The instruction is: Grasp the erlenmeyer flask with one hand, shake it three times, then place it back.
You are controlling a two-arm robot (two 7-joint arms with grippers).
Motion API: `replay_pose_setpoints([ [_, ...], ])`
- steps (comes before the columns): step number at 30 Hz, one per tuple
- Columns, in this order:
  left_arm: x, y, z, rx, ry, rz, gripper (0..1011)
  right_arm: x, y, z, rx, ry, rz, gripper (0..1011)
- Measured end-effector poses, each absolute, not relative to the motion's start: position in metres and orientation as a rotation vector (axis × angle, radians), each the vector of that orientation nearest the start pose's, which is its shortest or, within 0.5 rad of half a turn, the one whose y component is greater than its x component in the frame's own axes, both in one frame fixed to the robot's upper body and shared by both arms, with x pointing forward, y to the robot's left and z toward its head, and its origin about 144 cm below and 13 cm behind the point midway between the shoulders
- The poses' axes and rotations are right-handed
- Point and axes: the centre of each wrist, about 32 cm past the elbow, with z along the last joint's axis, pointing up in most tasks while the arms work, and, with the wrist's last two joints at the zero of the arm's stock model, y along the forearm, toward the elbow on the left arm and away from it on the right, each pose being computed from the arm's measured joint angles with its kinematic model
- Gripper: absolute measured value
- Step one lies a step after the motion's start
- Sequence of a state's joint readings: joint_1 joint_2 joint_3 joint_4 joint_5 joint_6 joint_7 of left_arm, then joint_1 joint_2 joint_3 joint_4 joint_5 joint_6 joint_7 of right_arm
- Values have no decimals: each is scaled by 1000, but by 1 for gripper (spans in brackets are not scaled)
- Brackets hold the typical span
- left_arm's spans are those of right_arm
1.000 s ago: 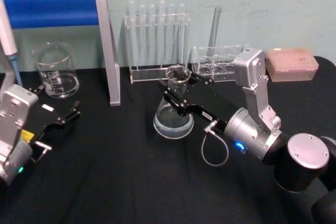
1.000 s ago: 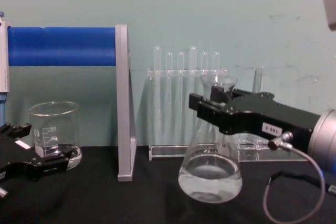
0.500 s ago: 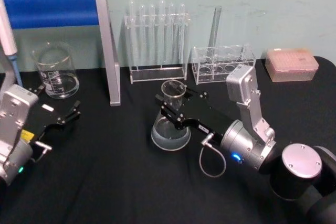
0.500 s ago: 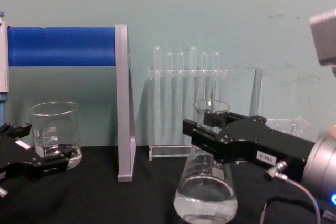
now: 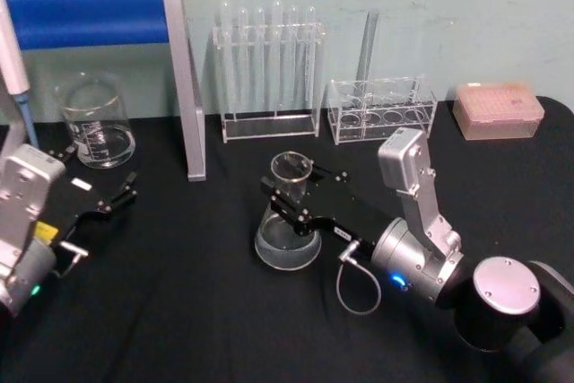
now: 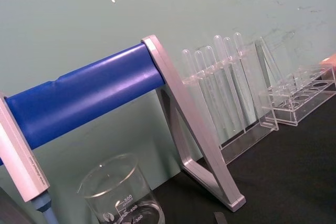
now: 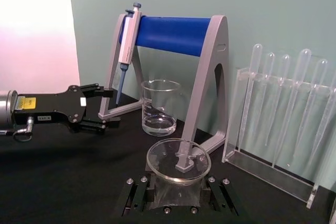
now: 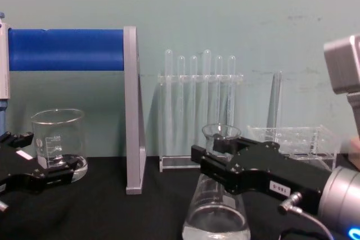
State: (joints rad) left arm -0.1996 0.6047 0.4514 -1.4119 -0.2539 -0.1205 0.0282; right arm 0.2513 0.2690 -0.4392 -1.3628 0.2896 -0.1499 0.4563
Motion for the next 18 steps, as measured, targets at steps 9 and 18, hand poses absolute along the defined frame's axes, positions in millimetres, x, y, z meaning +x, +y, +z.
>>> replay_pose_setpoints([
  [9,489,310,1140,304,-285,1248,1001,508,-192,1132,-1,-86,-754,456],
  [18,489,310,1140,304,-285,1248,1001,508,-192,1128,0,-79,-751,456],
])
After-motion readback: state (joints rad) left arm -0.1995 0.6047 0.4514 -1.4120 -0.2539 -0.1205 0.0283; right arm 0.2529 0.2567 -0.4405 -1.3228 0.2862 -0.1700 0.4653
